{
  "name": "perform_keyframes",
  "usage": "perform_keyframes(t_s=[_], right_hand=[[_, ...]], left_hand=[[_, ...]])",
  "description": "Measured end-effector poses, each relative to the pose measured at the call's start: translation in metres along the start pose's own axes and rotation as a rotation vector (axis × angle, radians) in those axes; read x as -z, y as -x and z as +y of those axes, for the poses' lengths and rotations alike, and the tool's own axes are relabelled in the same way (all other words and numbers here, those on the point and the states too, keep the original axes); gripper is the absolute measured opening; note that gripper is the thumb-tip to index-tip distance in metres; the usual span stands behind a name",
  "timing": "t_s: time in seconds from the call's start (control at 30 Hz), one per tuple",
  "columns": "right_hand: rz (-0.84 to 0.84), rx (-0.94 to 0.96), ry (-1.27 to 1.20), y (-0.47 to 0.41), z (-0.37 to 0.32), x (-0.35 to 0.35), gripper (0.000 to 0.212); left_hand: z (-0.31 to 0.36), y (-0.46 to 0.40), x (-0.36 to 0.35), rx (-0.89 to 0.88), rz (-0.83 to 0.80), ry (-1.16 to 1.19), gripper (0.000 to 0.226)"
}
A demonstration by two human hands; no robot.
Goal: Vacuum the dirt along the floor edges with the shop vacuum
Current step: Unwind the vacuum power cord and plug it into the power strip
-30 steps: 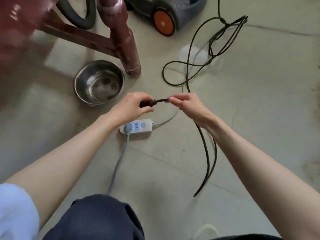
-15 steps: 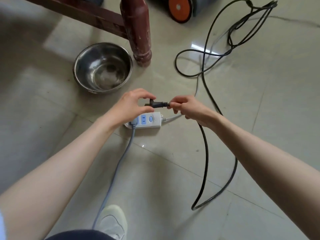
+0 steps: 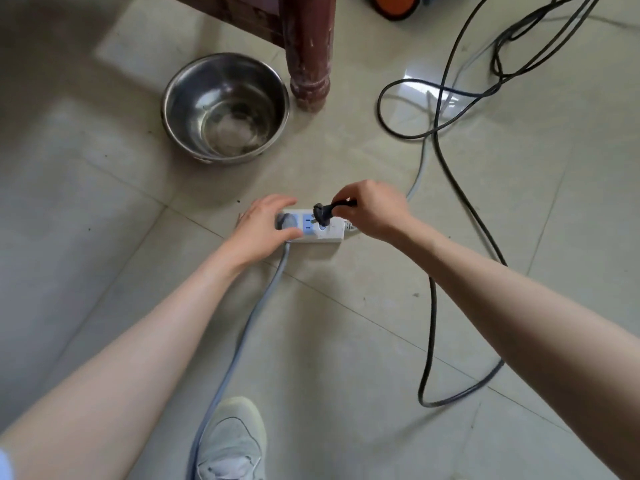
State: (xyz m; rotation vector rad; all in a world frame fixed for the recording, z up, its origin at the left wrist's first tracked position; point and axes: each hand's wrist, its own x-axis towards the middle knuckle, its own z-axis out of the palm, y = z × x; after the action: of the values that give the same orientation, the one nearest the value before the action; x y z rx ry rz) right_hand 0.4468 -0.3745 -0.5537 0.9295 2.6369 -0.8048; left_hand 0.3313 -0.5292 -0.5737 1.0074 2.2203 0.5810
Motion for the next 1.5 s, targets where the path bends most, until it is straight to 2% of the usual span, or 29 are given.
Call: perform_keyframes(t_s=[0.13, 0.4, 0.53, 0.73, 0.83, 1.0, 1.23, 1.27, 1.4, 1.5], right_hand=[[0.051, 0.058, 0.080, -0.006, -0.005, -0.010, 0.023], [0.051, 0.181, 0.250, 0.001, -0.001, -0.010, 0.023], [0.049, 0.254, 0.450, 0.009, 0.001, -0.006, 0.026], [-0.076, 0.328, 0.669, 0.015, -0.018, -0.003, 0.021], [-0.061, 0.280, 0.608, 0.009, -0.016, -0.005, 0.022], [-0.092, 0.055, 0.381, 0.006, -0.009, -0.007, 0.025], [-0.164, 0.164, 0.455, 0.008, -0.025, -0.008, 0.008], [-0.169, 0.162, 0.446, 0.007, -0.024, -0.007, 0.010], [-0.178, 0.169, 0.424, 0.005, -0.024, -0.006, 0.039], [-0.188, 0.172, 0.390, 0.002, -0.027, -0.003, 0.039]], left_hand=[[-0.018, 0.007, -0.009, 0.000, -0.033, 0.020, 0.055], [-0.015, 0.011, -0.025, -0.049, 0.010, 0.017, 0.056], [-0.011, 0.011, -0.035, -0.091, -0.018, 0.010, 0.060], [-0.003, 0.009, -0.043, -0.107, -0.053, 0.043, 0.061], [-0.003, 0.008, -0.042, -0.096, -0.058, 0.052, 0.061], [-0.004, 0.007, -0.042, -0.090, -0.046, 0.074, 0.061], [-0.006, 0.007, -0.042, -0.085, -0.040, 0.096, 0.060], [-0.006, 0.007, -0.042, -0.088, -0.041, 0.096, 0.059], [-0.008, 0.006, -0.043, -0.092, -0.048, 0.105, 0.060], [-0.009, 0.006, -0.043, -0.101, -0.055, 0.119, 0.059]])
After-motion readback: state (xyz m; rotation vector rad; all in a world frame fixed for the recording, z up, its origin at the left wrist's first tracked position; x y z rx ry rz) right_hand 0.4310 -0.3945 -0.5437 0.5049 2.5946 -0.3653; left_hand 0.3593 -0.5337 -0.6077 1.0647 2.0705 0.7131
